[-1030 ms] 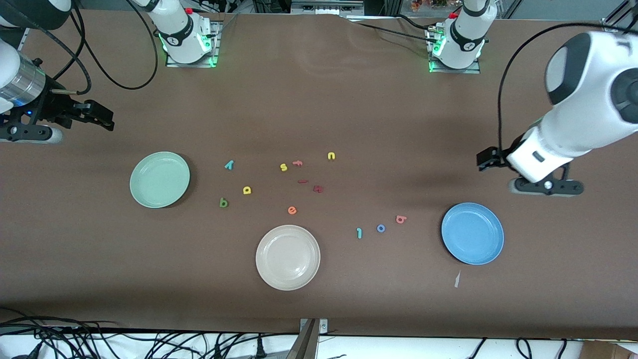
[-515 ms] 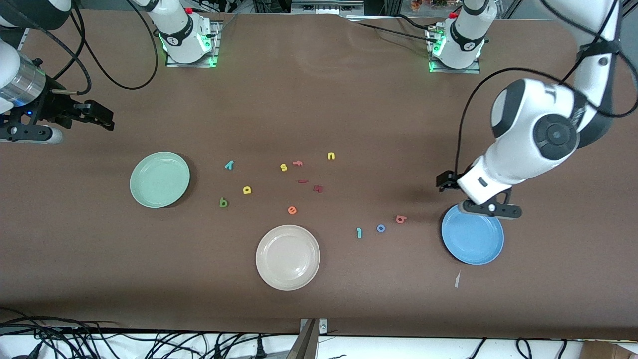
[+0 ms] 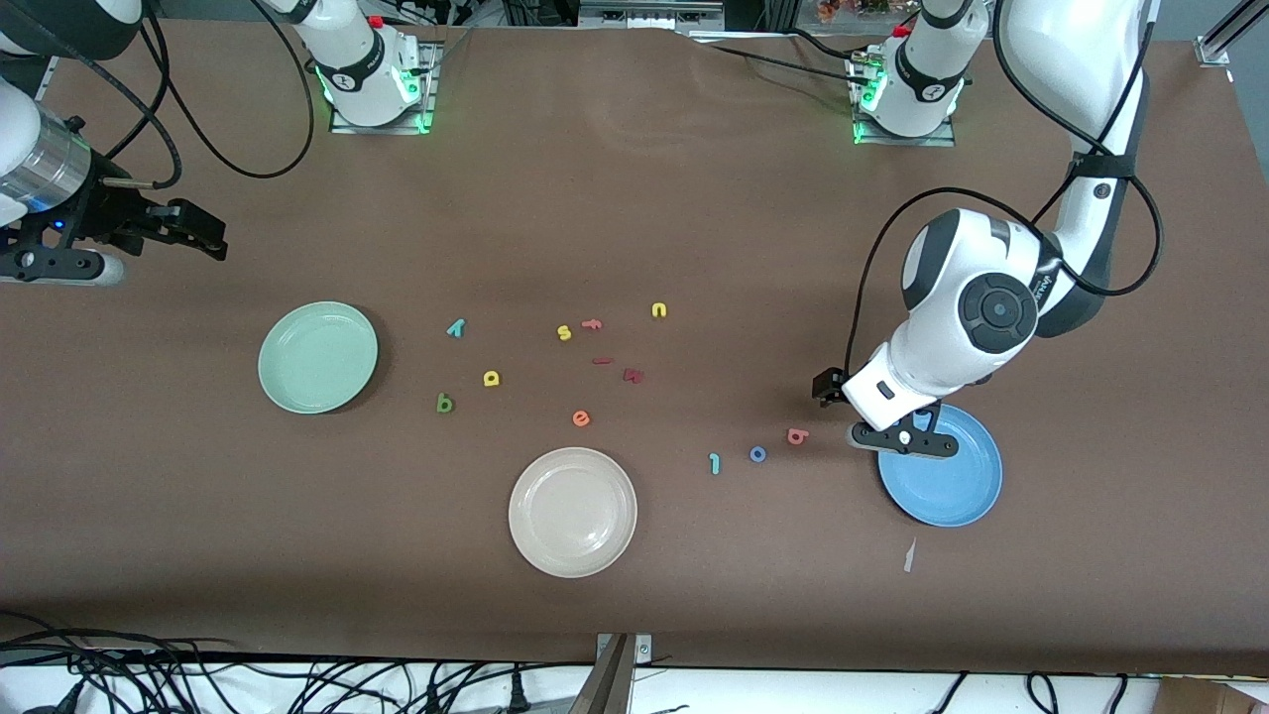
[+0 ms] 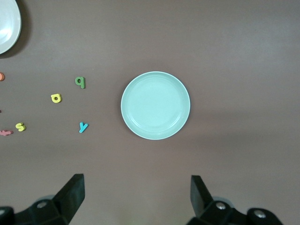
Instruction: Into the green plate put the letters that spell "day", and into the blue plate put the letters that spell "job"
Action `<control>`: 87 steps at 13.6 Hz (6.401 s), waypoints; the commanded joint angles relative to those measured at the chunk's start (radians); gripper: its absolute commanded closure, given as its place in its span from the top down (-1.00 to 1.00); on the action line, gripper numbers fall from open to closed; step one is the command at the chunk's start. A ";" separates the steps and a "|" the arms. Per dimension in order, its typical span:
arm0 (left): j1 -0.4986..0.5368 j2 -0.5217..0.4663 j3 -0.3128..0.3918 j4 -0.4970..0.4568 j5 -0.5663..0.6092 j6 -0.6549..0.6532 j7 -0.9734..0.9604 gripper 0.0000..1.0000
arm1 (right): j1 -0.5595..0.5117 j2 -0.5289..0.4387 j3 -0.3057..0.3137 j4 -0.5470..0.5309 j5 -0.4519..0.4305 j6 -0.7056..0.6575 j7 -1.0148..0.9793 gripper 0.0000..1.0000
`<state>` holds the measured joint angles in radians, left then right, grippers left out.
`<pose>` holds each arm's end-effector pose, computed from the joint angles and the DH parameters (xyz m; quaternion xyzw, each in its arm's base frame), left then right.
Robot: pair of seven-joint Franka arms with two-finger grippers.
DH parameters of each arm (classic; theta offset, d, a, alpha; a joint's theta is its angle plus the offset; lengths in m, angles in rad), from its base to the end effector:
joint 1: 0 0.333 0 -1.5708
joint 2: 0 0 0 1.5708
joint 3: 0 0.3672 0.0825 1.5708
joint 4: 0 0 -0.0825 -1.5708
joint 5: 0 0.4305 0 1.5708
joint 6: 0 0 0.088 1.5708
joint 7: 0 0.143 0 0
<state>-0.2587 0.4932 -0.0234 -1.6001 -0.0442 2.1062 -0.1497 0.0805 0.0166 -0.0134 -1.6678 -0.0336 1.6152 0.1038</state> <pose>0.7206 -0.2103 0.3324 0.9982 -0.0536 0.0011 0.0254 0.6025 0.0359 0.5833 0.9991 -0.0170 -0.0330 0.0197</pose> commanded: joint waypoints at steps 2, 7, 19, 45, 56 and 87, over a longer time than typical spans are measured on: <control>-0.010 -0.015 0.037 0.006 -0.022 -0.008 0.004 1.00 | -0.004 -0.012 0.000 -0.010 0.015 -0.008 0.000 1.00; -0.045 0.062 0.037 0.012 -0.088 0.084 0.001 1.00 | -0.001 0.025 0.004 0.002 0.035 0.012 0.000 1.00; -0.177 0.284 0.117 0.019 -0.080 0.294 0.002 1.00 | 0.110 0.279 0.010 0.040 0.024 0.094 0.000 1.00; -0.162 0.160 0.227 0.012 -0.069 0.186 0.028 -1.00 | 0.351 0.637 0.029 -0.130 0.118 0.798 0.324 0.76; -0.080 0.177 0.281 0.009 -0.086 0.201 0.363 0.98 | 0.349 0.638 0.030 -0.147 0.121 0.828 0.324 -0.65; -0.390 0.413 0.300 0.141 -0.342 0.394 0.047 -0.11 | 0.303 0.382 -0.296 -0.325 0.142 0.589 -0.264 1.00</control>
<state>-0.6330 0.8869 0.2574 -1.4848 -0.3599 2.4977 -0.1134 0.3775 0.4339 -0.3126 -1.9987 0.0827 2.2541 -0.1619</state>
